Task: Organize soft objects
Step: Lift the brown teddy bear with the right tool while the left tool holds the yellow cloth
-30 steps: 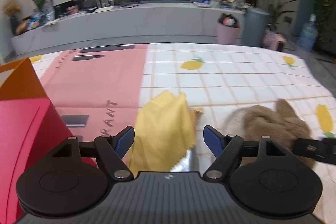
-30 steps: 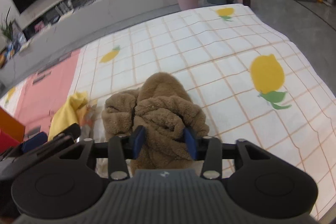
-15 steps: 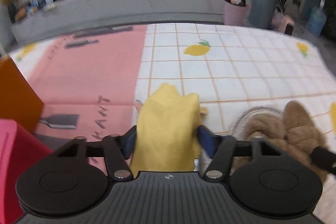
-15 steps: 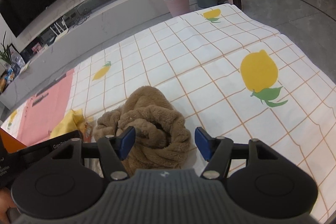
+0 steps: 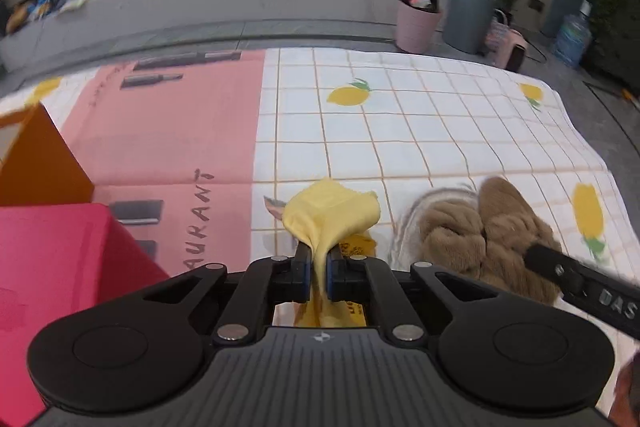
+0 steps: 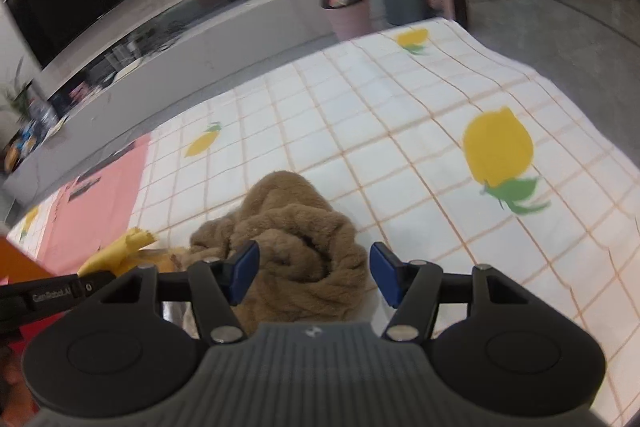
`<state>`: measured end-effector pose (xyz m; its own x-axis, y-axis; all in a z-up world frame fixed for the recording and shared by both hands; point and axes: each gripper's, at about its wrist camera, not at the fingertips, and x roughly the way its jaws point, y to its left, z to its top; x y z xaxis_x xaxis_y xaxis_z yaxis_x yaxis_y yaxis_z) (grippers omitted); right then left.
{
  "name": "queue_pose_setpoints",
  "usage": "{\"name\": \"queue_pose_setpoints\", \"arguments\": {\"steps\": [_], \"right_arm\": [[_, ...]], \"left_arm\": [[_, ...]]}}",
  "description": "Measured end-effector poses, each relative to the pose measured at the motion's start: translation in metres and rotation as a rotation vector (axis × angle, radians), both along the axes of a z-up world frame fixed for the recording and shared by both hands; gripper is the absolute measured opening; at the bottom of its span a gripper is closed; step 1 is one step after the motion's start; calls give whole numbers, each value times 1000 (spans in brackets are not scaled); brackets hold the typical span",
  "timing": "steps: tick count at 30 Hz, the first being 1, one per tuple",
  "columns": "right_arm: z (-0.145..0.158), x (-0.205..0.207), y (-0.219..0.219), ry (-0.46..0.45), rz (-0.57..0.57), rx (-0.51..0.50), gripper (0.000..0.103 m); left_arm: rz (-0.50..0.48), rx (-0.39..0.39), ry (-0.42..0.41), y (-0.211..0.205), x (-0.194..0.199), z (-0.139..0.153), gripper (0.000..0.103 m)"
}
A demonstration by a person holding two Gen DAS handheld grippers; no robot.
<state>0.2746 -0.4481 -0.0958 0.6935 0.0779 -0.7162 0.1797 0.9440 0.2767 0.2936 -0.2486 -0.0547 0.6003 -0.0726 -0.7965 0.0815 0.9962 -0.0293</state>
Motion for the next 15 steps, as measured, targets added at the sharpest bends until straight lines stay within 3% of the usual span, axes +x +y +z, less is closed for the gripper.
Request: {"name": "queue_pose_setpoints", "arguments": {"steps": [4,9,15], "right_arm": [[0,-5,1,-29,28,-78,68],[-9,-3,-4,12,-20,-41,68],[-4,-5,10,-19,52,-106,68]], "left_arm": [[-110,61,-66,-3,-16,14,7],[-141,45,-72,4,-21,27,4],[-244,-27,-80,17,-56,37,4]]}}
